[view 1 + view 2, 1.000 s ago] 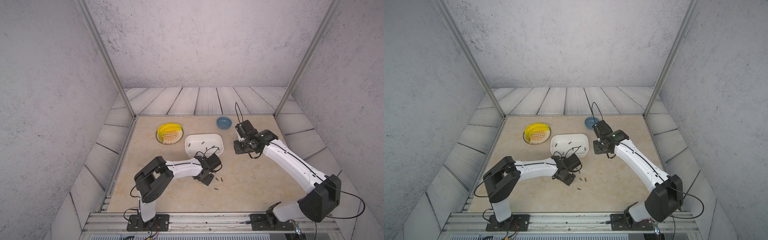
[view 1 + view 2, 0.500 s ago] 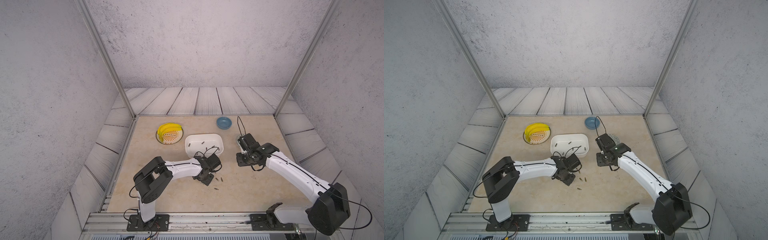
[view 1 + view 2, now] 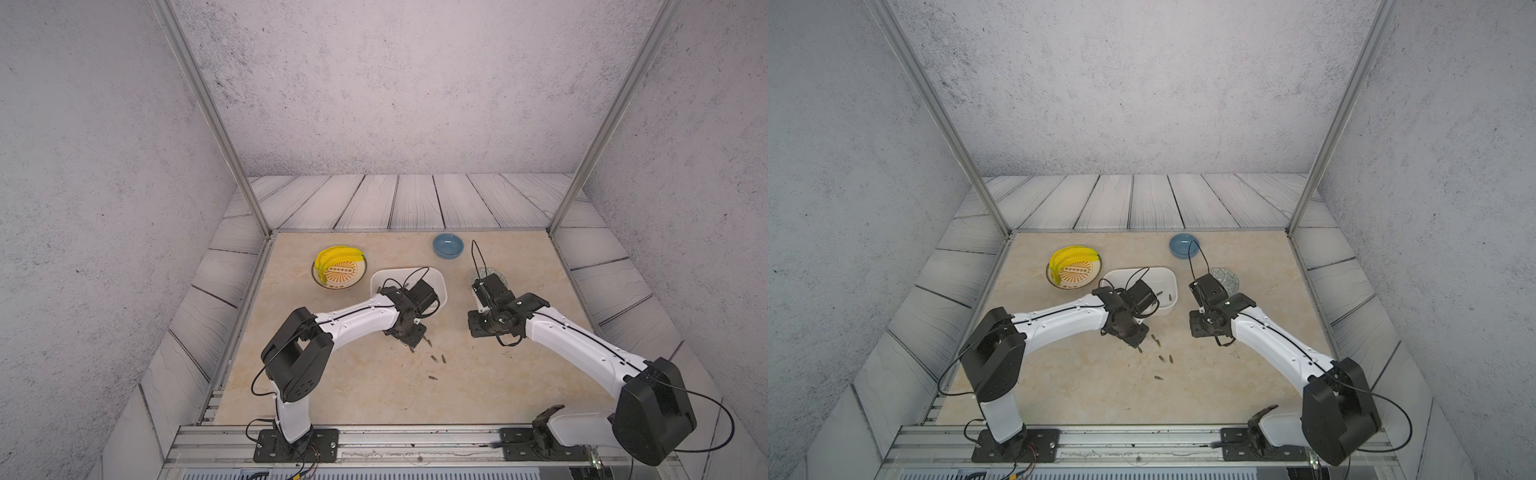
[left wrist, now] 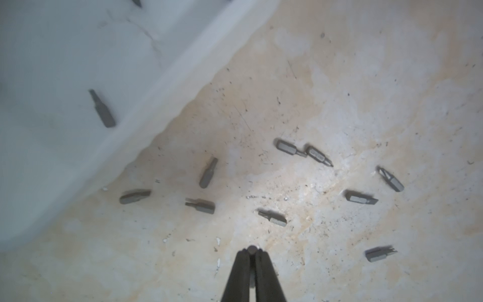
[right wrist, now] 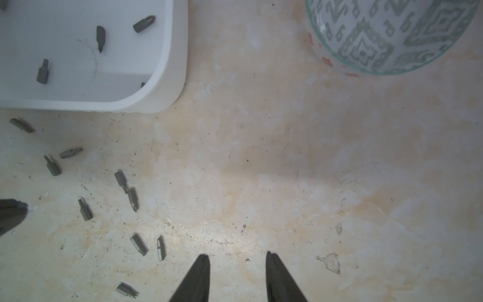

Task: Put the bit on the desktop into the storage box
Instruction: Place the screwdriver bit in the storage box.

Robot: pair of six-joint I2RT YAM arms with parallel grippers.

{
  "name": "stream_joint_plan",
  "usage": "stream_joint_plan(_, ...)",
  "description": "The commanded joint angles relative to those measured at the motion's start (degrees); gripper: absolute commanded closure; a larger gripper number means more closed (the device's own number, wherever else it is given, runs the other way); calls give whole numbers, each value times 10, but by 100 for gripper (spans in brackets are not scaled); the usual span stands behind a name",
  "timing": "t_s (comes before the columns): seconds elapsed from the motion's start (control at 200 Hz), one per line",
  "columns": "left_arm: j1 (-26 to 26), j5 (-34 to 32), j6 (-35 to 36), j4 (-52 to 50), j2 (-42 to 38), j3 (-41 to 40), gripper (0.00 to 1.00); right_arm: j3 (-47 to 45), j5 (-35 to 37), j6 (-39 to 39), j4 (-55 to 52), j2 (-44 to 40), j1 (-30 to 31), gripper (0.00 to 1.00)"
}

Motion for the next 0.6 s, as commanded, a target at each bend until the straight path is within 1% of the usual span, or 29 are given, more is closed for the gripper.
stream_joint_plan(0.0, 43, 8, 51, -33, -5, 55, 100, -20, -24, 5, 25, 14, 5, 60)
stream_joint_plan(0.05, 67, 19, 68, -55, 12, 97, 100, -24, -28, 7, 30, 22, 5, 60)
stream_joint_plan(0.125, 91, 18, 89, -96, 41, 168, 100, -28, -30, 11, 36, 26, 13, 60)
stream_joint_plan(0.215, 114, 32, 93, -107, 58, 215, 100, -27, -32, 12, 42, 31, 21, 60)
stream_joint_plan(0.36, 137, 52, 82, -100, 79, 233, 100, -18, -29, 11, 45, 52, 54, 60)
stream_joint_plan(0.596, 142, 52, 73, -90, 114, 219, 100, -16, -9, 21, 51, 90, 109, 60)
